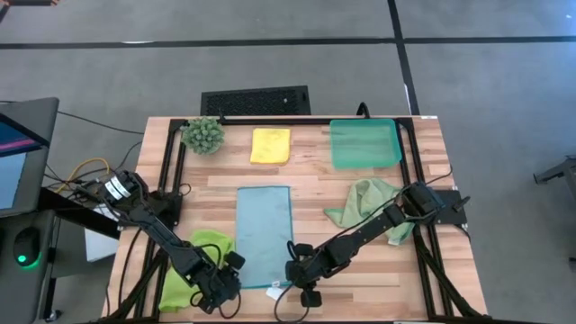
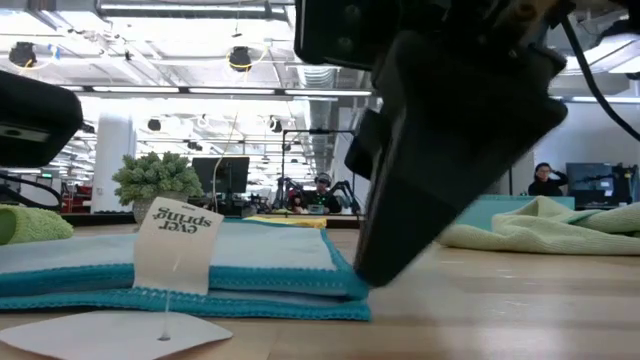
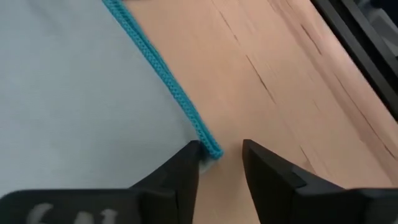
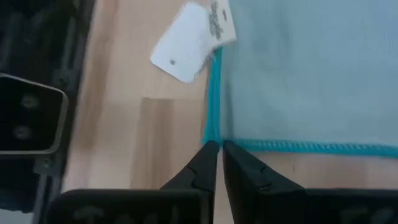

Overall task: Fold microfiber towels
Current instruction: Fold the blue microfiber cloth

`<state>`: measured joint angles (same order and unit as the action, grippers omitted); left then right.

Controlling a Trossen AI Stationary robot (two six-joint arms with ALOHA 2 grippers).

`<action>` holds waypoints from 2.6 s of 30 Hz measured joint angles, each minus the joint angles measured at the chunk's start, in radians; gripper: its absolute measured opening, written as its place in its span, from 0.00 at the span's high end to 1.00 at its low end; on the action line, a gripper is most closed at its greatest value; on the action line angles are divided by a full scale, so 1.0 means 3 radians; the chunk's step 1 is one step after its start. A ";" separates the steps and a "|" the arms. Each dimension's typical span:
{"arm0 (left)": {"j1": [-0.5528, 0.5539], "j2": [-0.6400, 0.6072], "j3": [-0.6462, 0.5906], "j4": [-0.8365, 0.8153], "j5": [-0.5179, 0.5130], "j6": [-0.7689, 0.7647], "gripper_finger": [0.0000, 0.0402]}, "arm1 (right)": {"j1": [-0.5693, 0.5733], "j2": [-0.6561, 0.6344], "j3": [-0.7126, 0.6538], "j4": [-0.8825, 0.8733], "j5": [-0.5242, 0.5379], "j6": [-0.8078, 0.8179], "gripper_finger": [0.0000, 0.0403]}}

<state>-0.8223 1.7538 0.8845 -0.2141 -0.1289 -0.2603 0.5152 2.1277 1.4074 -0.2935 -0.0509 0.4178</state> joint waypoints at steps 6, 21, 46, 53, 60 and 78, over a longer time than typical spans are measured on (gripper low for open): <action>0.0020 0.0000 0.0000 -0.0027 -0.0116 -0.0129 0.83 | 0.0015 -0.0039 0.0004 0.0031 0.0000 -0.0219 0.86; 0.0029 0.0000 0.0000 -0.0051 -0.0138 -0.0134 0.95 | 0.0134 -0.0037 0.0005 0.0247 0.0438 -0.0436 0.54; 0.0056 0.0000 -0.0003 -0.0049 -0.0124 -0.0214 0.95 | 0.0331 0.0302 -0.0203 0.0725 0.0966 -0.0249 0.61; 0.0104 0.0000 -0.0004 -0.0044 -0.0206 -0.0358 0.95 | 0.0376 0.0309 -0.0210 0.0680 0.1229 -0.0358 0.81; 0.0108 0.0001 -0.0005 -0.0016 -0.0157 -0.0341 0.99 | 0.0370 0.0228 -0.0227 0.0590 0.1252 -0.0462 0.98; 0.0125 -0.0061 0.0435 -0.0024 -0.0502 -0.0299 1.00 | 0.0318 -0.0699 -0.0254 -0.0421 0.1114 -0.0151 0.99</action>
<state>-0.7849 1.7355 1.0151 -0.2214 -0.2795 -0.3501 0.6105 1.9180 1.3312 -0.4199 0.2832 0.3725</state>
